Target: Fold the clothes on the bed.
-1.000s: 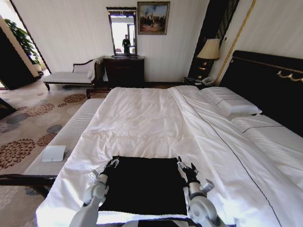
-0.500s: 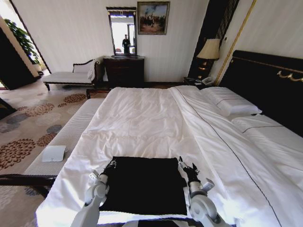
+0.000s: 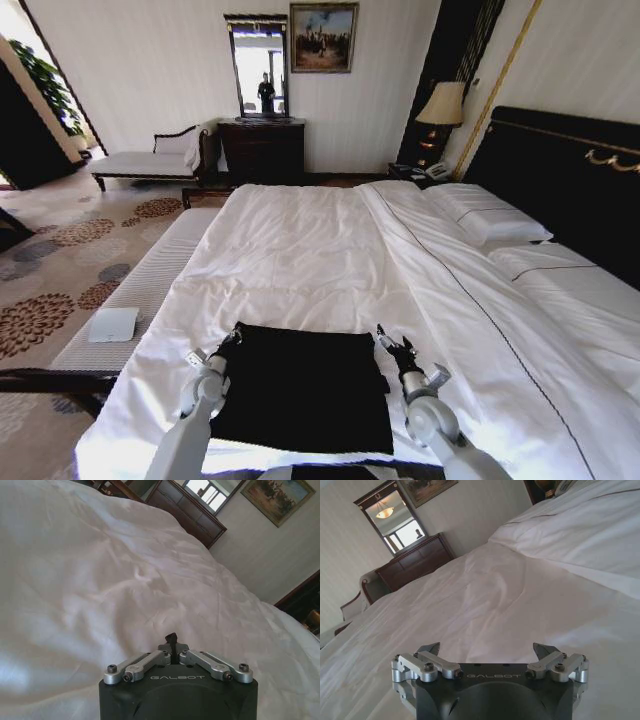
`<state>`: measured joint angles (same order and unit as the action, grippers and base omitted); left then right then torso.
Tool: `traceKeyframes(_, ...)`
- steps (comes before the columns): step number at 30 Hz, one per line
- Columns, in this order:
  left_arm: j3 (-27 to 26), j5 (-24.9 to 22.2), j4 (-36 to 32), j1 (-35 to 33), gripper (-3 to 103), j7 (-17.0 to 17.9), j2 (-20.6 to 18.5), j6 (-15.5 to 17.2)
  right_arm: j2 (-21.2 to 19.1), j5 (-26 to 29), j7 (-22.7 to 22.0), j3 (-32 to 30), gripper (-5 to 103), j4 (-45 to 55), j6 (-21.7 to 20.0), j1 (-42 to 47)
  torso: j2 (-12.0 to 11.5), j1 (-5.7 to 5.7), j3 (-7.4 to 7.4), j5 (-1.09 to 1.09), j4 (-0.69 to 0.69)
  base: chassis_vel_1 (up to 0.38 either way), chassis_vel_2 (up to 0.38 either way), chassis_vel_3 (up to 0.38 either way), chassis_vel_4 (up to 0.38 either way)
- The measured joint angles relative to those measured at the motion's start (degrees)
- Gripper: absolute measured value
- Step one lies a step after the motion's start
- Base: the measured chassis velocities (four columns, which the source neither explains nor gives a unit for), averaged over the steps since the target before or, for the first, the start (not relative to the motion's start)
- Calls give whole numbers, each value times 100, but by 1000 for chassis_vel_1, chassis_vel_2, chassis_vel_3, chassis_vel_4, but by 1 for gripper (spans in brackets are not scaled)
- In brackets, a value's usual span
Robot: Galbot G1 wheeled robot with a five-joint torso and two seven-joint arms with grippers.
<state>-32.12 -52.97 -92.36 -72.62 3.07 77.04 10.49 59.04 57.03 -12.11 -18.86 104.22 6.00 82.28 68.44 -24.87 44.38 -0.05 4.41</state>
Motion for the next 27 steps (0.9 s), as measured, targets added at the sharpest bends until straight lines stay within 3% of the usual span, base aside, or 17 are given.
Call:
traceKeyframes(2,-16,-26,-24,-19,2,0,-20,1,-20,92,196,2,100,-119,-16,-59,0,0,0,0,0,0,0,0,0)
traceKeyframes(6,-29,-50,-41,-62,2,0,-84,2,-5,143,1228,89,100,-866,261,-314,0,0,0,1,-1,0,0,0,0)
traceKeyframes(7,-29,-50,-41,-62,2,0,-84,2,-5,143,1228,89,100,-866,261,-314,0,0,0,1,-1,0,0,0,0)
traceKeyframes(11,-23,-51,-43,-55,2,0,-82,3,91,208,2155,239,100,-1553,396,-478,0,0,0,1,-2,0,0,0,0)
traceKeyframes(12,-23,-51,-43,-55,2,0,-82,3,91,208,2155,239,100,-1553,396,-478,0,0,0,1,-2,0,0,0,0)
traceKeyframes(15,9,-46,-64,-37,2,11,-79,6,243,402,2810,298,100,-1887,430,-541,0,0,0,0,-1,0,0,0,0)
traceKeyframes(21,35,-33,-146,-47,2,29,-83,21,367,845,3600,330,100,-2182,411,-601,0,0,0,1,-1,0,0,0,0)
traceKeyframes(27,35,-31,-236,-98,2,45,-117,27,416,867,3741,359,100,-2272,434,-569,0,0,0,0,-1,0,0,0,0)
